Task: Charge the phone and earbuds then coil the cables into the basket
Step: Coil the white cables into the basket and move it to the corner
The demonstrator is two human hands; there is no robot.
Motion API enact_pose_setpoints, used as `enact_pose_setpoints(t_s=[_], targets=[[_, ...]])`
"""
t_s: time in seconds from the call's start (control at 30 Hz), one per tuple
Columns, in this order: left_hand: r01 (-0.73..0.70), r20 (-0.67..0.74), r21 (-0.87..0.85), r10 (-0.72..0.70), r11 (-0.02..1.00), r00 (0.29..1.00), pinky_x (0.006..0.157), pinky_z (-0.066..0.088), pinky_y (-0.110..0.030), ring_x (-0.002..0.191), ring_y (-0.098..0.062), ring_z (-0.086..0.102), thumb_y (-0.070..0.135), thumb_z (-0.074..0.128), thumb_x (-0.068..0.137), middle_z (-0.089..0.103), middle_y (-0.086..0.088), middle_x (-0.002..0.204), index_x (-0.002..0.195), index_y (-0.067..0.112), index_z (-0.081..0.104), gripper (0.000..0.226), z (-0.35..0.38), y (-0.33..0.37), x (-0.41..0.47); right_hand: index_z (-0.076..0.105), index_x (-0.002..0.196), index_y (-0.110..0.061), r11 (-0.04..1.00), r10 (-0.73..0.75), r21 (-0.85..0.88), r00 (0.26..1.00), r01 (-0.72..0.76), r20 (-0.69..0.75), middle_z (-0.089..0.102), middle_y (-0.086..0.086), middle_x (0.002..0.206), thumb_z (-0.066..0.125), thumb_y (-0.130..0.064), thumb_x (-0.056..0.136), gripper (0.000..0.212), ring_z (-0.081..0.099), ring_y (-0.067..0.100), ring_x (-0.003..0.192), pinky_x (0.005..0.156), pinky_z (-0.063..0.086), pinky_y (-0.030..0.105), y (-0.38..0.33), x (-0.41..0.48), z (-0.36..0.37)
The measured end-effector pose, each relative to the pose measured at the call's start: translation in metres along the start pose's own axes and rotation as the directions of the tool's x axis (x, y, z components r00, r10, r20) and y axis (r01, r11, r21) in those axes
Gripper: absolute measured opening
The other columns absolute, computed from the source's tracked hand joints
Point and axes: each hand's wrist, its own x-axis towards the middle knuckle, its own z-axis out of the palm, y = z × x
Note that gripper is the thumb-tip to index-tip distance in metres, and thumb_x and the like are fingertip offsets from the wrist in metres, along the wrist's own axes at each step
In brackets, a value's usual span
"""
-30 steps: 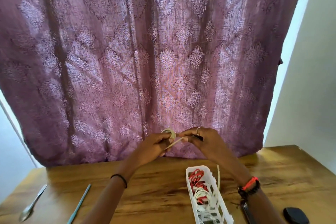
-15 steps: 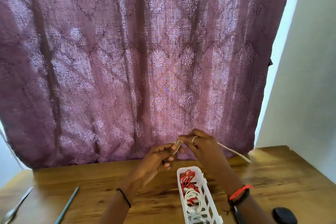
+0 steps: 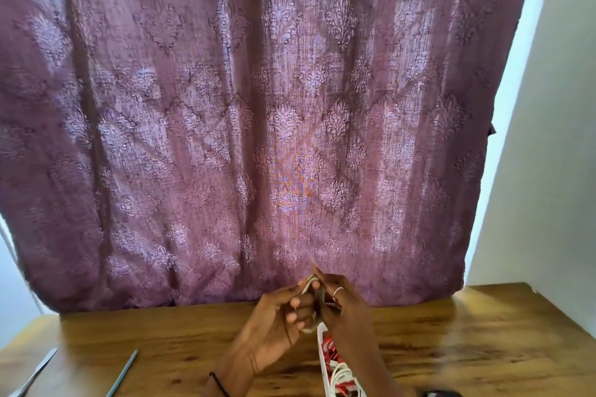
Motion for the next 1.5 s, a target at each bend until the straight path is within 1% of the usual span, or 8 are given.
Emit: enact_pose_setpoints(t_s=[0.23,0.5,0.63,0.9,1.07,1.27,1.37,1.5], targets=[[0.057,0.086,0.027,-0.059,0.998,0.995,0.059,0.051,-0.027,0.045,-0.008,0.039,0.004,0.053,0.087,0.040,0.001,0.059,0.096,-0.007,0.065,0.019,-0.007,0.009,0.000,0.069,0.107,-0.022,0.992,0.113,-0.038,0.989,-0.117,-0.094,0.062,-0.014,0.102,0.061,-0.006,0.083,0.030,0.062,0.008,0.095,0.078,0.040,0.004,-0.005,0.004,0.002],[0.108,-0.090,0.290,-0.085,0.951,0.992,0.060,0.055,-0.027,0.050,-0.012,0.055,0.007,0.047,0.087,0.050,-0.001,0.058,0.095,-0.005,0.070,0.027,-0.012,0.025,0.004,0.066,0.113,-0.034,0.979,0.130,-0.154,0.991,-0.130,-0.006,0.072,-0.011,0.101,0.055,-0.022,0.089,0.030,0.058,-0.008,0.073,0.063,0.034,0.000,-0.019,0.009,-0.009],[0.134,-0.059,0.318,-0.122,0.939,0.991,0.064,0.057,-0.027,0.060,-0.014,0.061,0.005,0.051,0.087,0.057,-0.006,0.067,0.097,-0.005,0.069,0.023,-0.016,0.031,0.004,0.071,0.106,-0.025,0.987,0.143,-0.073,0.990,-0.142,0.012,0.072,-0.009,0.090,0.058,-0.010,0.085,0.029,0.055,-0.019,0.069,0.061,0.037,-0.001,-0.022,0.006,-0.010],[0.111,-0.069,0.426,-0.091,0.898,0.993,0.065,0.058,-0.027,0.066,-0.015,0.066,0.006,0.057,0.082,0.059,-0.014,0.086,0.104,-0.007,0.065,0.027,-0.027,0.033,0.006,0.065,0.092,-0.032,0.940,0.309,0.159,0.951,-0.303,-0.011,0.072,-0.012,0.078,0.067,-0.006,0.080,0.029,0.066,-0.001,0.072,0.068,0.053,0.017,-0.017,0.005,-0.010],[0.064,-0.096,0.496,-0.019,0.866,0.995,0.071,0.057,-0.025,0.068,-0.014,0.064,0.009,0.058,0.081,0.056,-0.017,0.093,0.099,-0.004,0.068,0.024,-0.034,0.032,0.013,0.054,0.114,-0.020,0.672,0.491,0.566,0.860,-0.477,0.141,0.073,0.014,0.076,0.066,0.010,0.076,0.050,0.069,0.024,0.071,0.071,0.055,0.043,-0.014,0.007,-0.014],[0.037,-0.136,0.576,0.051,0.817,0.989,0.070,0.055,-0.022,0.070,-0.012,0.064,0.008,0.054,0.088,0.064,-0.015,0.088,0.111,-0.012,0.059,0.031,-0.038,0.019,0.016,0.045,0.125,-0.020,0.360,0.489,0.743,0.792,-0.564,0.365,0.067,0.023,0.089,0.054,0.024,0.075,0.068,0.070,0.027,0.069,0.059,0.058,0.034,-0.010,0.004,-0.028],[0.005,-0.100,0.531,0.058,0.847,0.993,0.078,0.056,-0.029,0.081,-0.018,0.064,0.013,0.059,0.082,0.058,-0.026,0.104,0.107,-0.006,0.065,0.032,-0.035,0.018,0.015,0.050,0.123,-0.014,0.149,0.434,0.814,0.777,-0.562,0.457,0.064,0.033,0.097,0.075,0.018,0.055,0.080,0.071,0.032,0.074,0.065,0.060,0.039,-0.008,0.003,-0.031],[-0.013,-0.087,0.510,0.066,0.860,0.994,0.070,0.056,-0.026,0.071,-0.015,0.065,0.012,0.058,0.082,0.066,-0.014,0.087,0.101,-0.003,0.068,0.026,-0.028,0.017,0.018,0.054,0.121,-0.007,0.036,0.397,0.849,0.787,-0.528,0.473,0.063,0.033,0.099,0.088,0.010,0.032,0.097,0.070,0.033,0.078,0.065,0.060,0.038,-0.002,0.005,-0.027]])
